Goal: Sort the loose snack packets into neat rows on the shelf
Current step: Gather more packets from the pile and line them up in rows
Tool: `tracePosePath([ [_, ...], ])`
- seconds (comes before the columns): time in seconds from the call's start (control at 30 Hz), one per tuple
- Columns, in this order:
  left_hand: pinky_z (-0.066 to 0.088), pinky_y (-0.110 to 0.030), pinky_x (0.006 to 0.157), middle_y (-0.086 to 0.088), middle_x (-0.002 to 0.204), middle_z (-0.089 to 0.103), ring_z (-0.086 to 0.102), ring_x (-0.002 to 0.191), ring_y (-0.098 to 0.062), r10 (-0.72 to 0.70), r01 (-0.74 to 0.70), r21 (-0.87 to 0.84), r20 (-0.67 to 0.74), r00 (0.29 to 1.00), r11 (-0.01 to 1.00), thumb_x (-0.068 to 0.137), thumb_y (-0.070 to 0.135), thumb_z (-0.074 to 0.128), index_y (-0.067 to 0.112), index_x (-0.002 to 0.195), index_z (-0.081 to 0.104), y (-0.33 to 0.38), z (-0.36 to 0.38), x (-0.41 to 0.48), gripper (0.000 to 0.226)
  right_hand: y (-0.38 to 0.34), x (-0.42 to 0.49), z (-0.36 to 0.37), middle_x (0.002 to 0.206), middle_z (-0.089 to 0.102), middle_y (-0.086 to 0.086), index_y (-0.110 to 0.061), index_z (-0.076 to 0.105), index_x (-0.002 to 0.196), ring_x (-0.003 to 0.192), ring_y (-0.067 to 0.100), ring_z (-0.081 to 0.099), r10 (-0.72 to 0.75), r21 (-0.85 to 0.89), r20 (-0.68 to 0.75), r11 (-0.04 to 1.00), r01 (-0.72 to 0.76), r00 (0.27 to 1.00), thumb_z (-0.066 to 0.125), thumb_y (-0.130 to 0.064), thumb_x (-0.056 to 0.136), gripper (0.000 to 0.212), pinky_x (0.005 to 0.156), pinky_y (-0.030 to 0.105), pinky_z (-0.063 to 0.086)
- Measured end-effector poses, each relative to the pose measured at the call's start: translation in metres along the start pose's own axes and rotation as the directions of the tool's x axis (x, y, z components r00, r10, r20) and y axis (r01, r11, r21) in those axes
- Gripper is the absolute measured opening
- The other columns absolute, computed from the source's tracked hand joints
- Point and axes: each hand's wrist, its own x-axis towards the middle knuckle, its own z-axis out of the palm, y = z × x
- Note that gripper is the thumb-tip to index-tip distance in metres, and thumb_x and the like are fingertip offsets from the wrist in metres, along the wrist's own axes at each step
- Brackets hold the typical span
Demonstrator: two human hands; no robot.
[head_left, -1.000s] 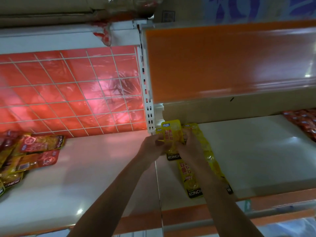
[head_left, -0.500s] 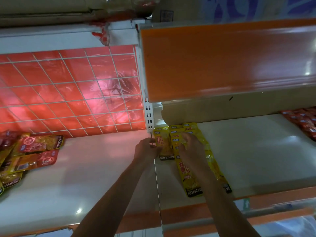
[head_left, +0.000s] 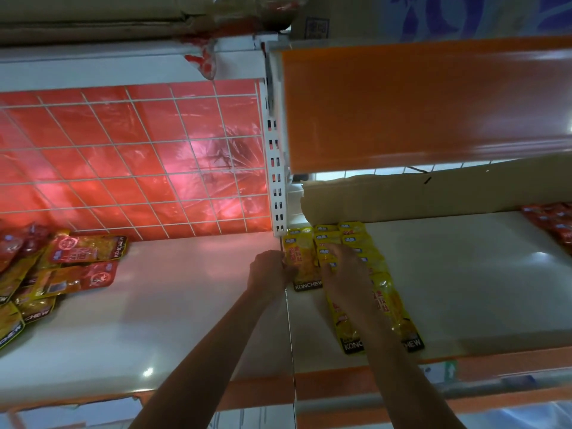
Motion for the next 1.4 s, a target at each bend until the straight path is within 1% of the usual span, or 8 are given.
tracePosePath([
  [0.07, 0.04, -0.028, 0.069, -0.004, 0.095, 0.07, 0.064, 0.092, -0.024, -0.002, 0.002, -0.003, -0.02, 1.0, 1.0, 0.087, 0.036, 0.062, 0.016, 0.096, 0.07, 0.0, -0.001, -0.001, 0.024, -0.003, 0.0, 0.004, 0.126, 0.058, 0.009, -0.009, 0.055, 0.128, 0.119, 0.023, 0.05, -0.006, 0.001, -0.002, 1.0, 0.006, 1.0, 0.053, -0.01, 0.09, 0.038, 0.095, 0.028, 0.036],
  [0.17, 0.045, -0.028, 0.082, 0.0, 0.102, 0.071, 0.064, 0.099, -0.02, 0.02, -0.022, -0.038, -0.049, 0.999, 0.999, 0.089, 0.04, 0.062, 0.02, 0.113, 0.066, -0.003, -0.004, -0.005, 0.032, -0.011, -0.002, 0.015, 0.123, 0.06, 0.007, -0.013, 0.057, 0.125, 0.116, 0.024, 0.052, -0.02, -0.036, 0.007, 0.999, 0.02, 1.0, 0.053, -0.018, 0.091, 0.034, 0.094, 0.033, 0.04],
  [0.37, 0.048, -0.03, 0.085, -0.002, 0.104, 0.071, 0.067, 0.097, -0.022, 0.073, -0.081, -0.112, -0.076, 0.994, 0.99, 0.086, 0.03, 0.066, 0.029, 0.133, 0.05, -0.004, -0.005, -0.013, 0.049, -0.029, -0.008, 0.021, 0.128, 0.058, 0.008, -0.013, 0.053, 0.131, 0.119, 0.021, 0.051, -0.035, -0.051, 0.054, 0.998, 0.038, 0.998, 0.055, -0.014, 0.091, 0.041, 0.093, 0.025, 0.035],
  [0.5, 0.044, -0.03, 0.091, -0.001, 0.114, 0.067, 0.061, 0.108, -0.019, 0.093, -0.093, 0.007, -0.119, 0.988, 0.996, 0.09, 0.034, 0.06, 0.025, 0.133, 0.05, -0.018, -0.014, -0.013, 0.044, -0.037, -0.006, 0.029, 0.125, 0.059, 0.008, -0.01, 0.057, 0.126, 0.116, 0.022, 0.052, -0.049, -0.043, 0.034, 0.998, 0.05, 0.998, 0.054, -0.012, 0.091, 0.035, 0.088, 0.022, 0.034],
  [0.8, 0.036, -0.031, 0.107, 0.0, 0.141, 0.049, 0.044, 0.129, -0.018, 0.128, -0.035, 0.292, -0.302, 0.945, 0.956, 0.097, 0.037, 0.049, 0.022, 0.139, 0.045, -0.091, -0.074, -0.028, 0.045, -0.104, -0.005, 0.101, 0.144, 0.047, 0.0, -0.017, 0.047, 0.137, 0.134, 0.016, 0.039, -0.181, -0.045, 0.153, 0.981, 0.19, 0.971, 0.053, -0.017, 0.095, 0.042, 0.111, 0.026, 0.026],
  [1.07, 0.04, -0.034, 0.101, -0.003, 0.139, 0.05, 0.043, 0.127, -0.023, 0.03, 0.134, 0.384, -0.394, 0.919, 0.914, 0.093, 0.023, 0.055, 0.02, 0.135, 0.05, -0.19, -0.154, -0.047, 0.042, -0.19, -0.007, 0.192, 0.143, 0.048, 0.001, -0.016, 0.048, 0.137, 0.132, 0.018, 0.041, -0.318, 0.009, 0.258, 0.945, 0.327, 0.912, 0.055, -0.014, 0.093, 0.044, 0.11, 0.025, 0.029],
  [1.27, 0.048, -0.036, 0.062, -0.011, 0.09, 0.06, 0.054, 0.079, -0.034, 0.037, 0.165, 0.468, -0.394, 0.918, 0.868, 0.056, 0.011, 0.053, 0.015, 0.093, 0.066, -0.26, -0.198, -0.054, 0.039, -0.251, 0.0, 0.255, 0.131, 0.057, 0.004, -0.017, 0.054, 0.13, 0.122, 0.025, 0.05, -0.368, 0.067, 0.325, 0.928, 0.366, 0.872, 0.054, -0.014, 0.088, 0.041, 0.098, 0.029, 0.038],
  [1.4, 0.045, -0.036, 0.064, -0.008, 0.097, 0.059, 0.051, 0.091, -0.034, 0.011, 0.171, 0.482, -0.352, 0.936, 0.86, 0.06, 0.018, 0.057, 0.018, 0.098, 0.064, -0.289, -0.206, -0.053, 0.039, -0.279, 0.013, 0.29, 0.111, 0.067, -0.002, -0.028, 0.061, 0.117, 0.103, 0.021, 0.062, -0.373, 0.144, 0.307, 0.928, 0.345, 0.876, 0.055, -0.029, 0.074, 0.044, 0.085, 0.031, 0.051],
])
